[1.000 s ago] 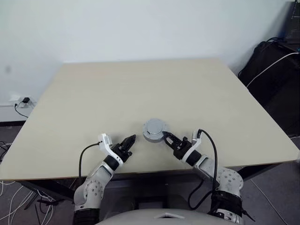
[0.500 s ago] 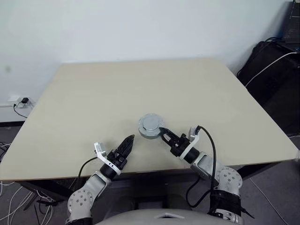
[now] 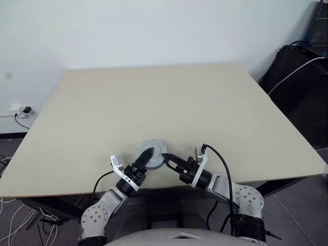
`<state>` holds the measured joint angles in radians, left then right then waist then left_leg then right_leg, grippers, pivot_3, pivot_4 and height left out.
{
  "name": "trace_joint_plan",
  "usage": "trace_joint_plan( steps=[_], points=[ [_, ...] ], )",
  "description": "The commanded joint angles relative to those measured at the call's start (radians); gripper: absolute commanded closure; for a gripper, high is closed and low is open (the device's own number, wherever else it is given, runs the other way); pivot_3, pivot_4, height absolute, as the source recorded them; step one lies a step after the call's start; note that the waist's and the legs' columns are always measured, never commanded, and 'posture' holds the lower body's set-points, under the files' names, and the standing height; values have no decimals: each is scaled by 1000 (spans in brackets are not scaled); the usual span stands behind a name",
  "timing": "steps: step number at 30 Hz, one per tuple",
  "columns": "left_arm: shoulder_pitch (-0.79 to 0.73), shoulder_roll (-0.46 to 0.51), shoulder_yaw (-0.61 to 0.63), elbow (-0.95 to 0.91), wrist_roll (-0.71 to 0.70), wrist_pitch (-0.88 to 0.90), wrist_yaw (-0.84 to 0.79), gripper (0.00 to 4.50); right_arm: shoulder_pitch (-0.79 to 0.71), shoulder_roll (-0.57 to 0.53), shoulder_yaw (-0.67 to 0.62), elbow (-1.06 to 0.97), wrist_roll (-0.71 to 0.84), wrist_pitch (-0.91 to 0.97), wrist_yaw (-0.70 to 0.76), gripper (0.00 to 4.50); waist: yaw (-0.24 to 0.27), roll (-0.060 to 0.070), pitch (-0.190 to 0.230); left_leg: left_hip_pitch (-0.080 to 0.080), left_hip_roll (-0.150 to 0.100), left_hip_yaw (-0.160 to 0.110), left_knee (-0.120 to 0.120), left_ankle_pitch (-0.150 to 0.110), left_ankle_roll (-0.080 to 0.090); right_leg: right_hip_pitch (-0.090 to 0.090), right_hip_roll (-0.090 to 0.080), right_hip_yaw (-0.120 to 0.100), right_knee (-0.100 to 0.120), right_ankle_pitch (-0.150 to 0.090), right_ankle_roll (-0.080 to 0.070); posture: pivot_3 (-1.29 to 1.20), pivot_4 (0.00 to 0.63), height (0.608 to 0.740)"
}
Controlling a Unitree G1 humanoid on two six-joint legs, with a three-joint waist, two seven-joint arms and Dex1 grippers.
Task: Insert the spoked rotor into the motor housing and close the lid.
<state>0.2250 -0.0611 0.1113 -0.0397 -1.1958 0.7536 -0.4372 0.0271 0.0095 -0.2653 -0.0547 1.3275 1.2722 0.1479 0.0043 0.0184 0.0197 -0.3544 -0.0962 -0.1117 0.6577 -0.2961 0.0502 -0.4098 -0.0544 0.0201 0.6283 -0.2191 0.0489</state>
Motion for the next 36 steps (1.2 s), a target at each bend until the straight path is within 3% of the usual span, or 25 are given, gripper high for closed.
trace_joint_plan(
  steps=[1, 6, 15, 25, 29, 36],
  points=[
    [-7, -84, -3, -7, -32, -14, -2, 617, -15, 3, -3, -47, 69, -21, 8, 3290, 0, 0, 0, 0, 0, 0, 0, 0, 0, 0, 0, 0, 0, 0, 0, 0, 0, 740],
    [-2, -80, -7, -16, -43, -20, 10, 2214, -18, -7, -1, -34, 68, -39, -2, 3291, 0, -1, 0, 0, 0, 0, 1, 0, 0, 0, 0, 0, 0, 0, 0, 0, 0, 740],
    [5, -70, -20, -30, -63, -35, 28, 2265, -7, -39, 66, -87, -36, -116, 48, 3291, 1, -1, 0, -1, 0, 0, 1, 0, 0, 0, 0, 0, 0, 0, 0, 0, 0, 740],
    [-16, -68, -1, -39, -18, -117, 50, 2367, 24, -176, 114, -203, -177, -181, 86, 0, 13, -2, 1, -1, 0, 1, 3, 0, 1, 0, 0, 0, 0, 0, 2, 0, 0, 740],
    [-76, -62, 35, -25, -7, -167, 69, 2367, 50, -246, 208, -312, -372, -324, 128, 0, 16, -3, 2, -3, 0, 0, 5, 0, 0, 0, 0, -1, 0, -1, 4, 0, 0, 740],
    [-262, -48, 113, 95, 8, -215, 104, 2367, 117, -301, 467, -304, -927, -869, 178, 0, 24, -7, 2, -3, 0, 1, 7, 2, -6, 0, 1, -1, 0, 0, 7, 0, 0, 740]
  ],
)
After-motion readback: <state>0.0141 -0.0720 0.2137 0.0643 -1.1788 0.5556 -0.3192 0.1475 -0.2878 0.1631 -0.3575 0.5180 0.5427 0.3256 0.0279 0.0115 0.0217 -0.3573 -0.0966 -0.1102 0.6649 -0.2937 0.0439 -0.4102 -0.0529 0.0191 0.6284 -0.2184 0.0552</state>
